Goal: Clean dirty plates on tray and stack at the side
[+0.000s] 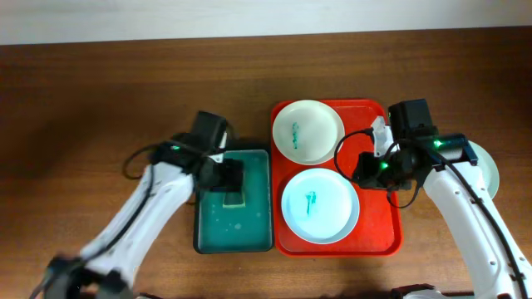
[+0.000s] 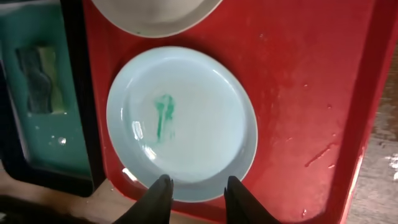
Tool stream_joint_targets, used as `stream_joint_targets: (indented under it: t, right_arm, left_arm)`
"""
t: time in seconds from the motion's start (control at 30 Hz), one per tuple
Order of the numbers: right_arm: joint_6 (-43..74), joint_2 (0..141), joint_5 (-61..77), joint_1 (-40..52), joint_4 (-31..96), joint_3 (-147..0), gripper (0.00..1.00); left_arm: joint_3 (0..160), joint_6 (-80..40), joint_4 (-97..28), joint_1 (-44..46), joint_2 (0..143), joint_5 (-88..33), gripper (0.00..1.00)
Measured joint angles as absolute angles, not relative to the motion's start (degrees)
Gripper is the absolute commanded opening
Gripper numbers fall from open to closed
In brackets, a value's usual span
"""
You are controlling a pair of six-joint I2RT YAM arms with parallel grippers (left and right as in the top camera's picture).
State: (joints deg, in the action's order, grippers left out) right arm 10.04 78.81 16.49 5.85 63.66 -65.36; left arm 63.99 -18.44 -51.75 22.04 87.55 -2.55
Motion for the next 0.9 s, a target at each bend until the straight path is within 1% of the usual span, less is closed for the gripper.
stream_joint_targets:
  t: [0.03,0.07,0.13,0.23,0.27,0.3,0.33,0.37,0.4,0.43,0.47,0.5,0.57,0.6,0.63,0.67,0.7,0.73,0.77,0.8,0.83,0.9]
  right_arm:
    - [10.0,78.8,16.7,5.8,63.8,-65.4,0.31]
    - [10.0,78.8,16.9,5.8,63.8,-65.4,0.3]
    - [10.0,78.8,17.1,5.8,63.7,-65.4,0.3]
    - [10.0,78.8,17.1,5.8,63.7,-65.4,0.31]
    - [10.0,78.8,17.1,5.8,63.7,-65.4,0.31]
    - [10.0,78.8,17.1,5.8,63.7,-65.4,0.31]
    - [10.0,78.8,17.1,5.8,63.7,-65.4,0.31]
    - [10.0,78.8,17.1,5.8,63.7,-65.4,0.31]
    - [10.0,78.8,17.1,5.8,63.6,-65.4,0.31]
    - [10.0,78.8,17.1,5.8,63.7,-65.4,0.31]
    - [10.0,78.8,17.1,5.8,63.7,-65.4,0.31]
    - [10.1,78.8,17.1,5.8,63.7,-65.4,0.31]
    - [10.0,78.8,17.1,5.8,63.7,-65.4,0.31]
    - [10.0,78.8,17.1,5.8,63.7,-65.4,0.31]
    - [10.0,78.8,17.1,5.8,63.7,-65.4,0.31]
    - [10.0,78.8,17.1,5.8,63.7,-65.4,0.31]
    - [10.0,78.8,17.1,5.8,63.7,-65.4,0.31]
    - [10.0,78.8,17.1,5.8,63.7,-65.4,0.31]
    - [10.0,78.8,17.1,5.8,63.7,-65.4,0.31]
    - [10.0,78.8,17.1,5.8,63.9,-65.4,0.31]
    - [10.0,78.8,17.3,5.8,63.9,-65.4,0.31]
    - [10.0,78.8,17.3,5.8,64.1,-65.4,0.31]
  left_arm:
    - [62.7,-18.5,-49.7,23.0,92.5,-2.7,0.53]
    - [62.6,-18.6,-48.6,23.9,96.1,-2.7,0.43]
    - [62.3,-19.5,-47.2,25.0,103.0,-4.4,0.0]
    - [62.4,-20.1,-46.0,24.9,105.6,-7.8,0.0]
    - [62.4,-20.2,-46.0,24.8,105.6,-8.0,0.05]
    - [62.6,-20.2,-46.3,24.7,105.7,-8.3,0.32]
    - [63.5,-20.3,-48.2,24.7,105.8,-8.8,0.51]
    - [65.8,-20.2,-51.9,24.6,106.0,-9.2,0.59]
    - [68.5,-20.1,-54.6,24.6,106.1,-9.1,0.6]
    - [71.2,-19.9,-55.7,24.6,106.0,-8.5,0.6]
    - [72.0,-19.7,-55.0,24.6,106.0,-7.1,0.45]
    - [72.1,-19.7,-52.8,24.6,106.0,-3.6,0.36]
    - [70.5,-19.6,-46.8,24.6,105.9,-0.6,0.34]
    - [68.2,-19.6,-44.4,24.6,105.8,0.8,0.23]
    - [66.1,-19.5,-41.6,24.9,105.5,1.2,0.08]
    - [64.4,-19.6,-40.1,25.2,105.5,1.6,0.0]
    - [64.1,-19.5,-39.7,25.4,105.5,1.8,0.0]
    - [64.0,-19.6,-39.7,25.5,105.5,1.8,0.02]
    - [64.2,-19.5,-40.8,25.5,105.5,2.0,0.28]
    - [66.0,-19.1,-44.8,25.5,105.5,2.0,0.61]
    - [69.2,-17.8,-48.8,25.5,105.6,2.0,0.68]
    - [76.2,-17.1,-57.3,25.5,105.6,2.0,0.71]
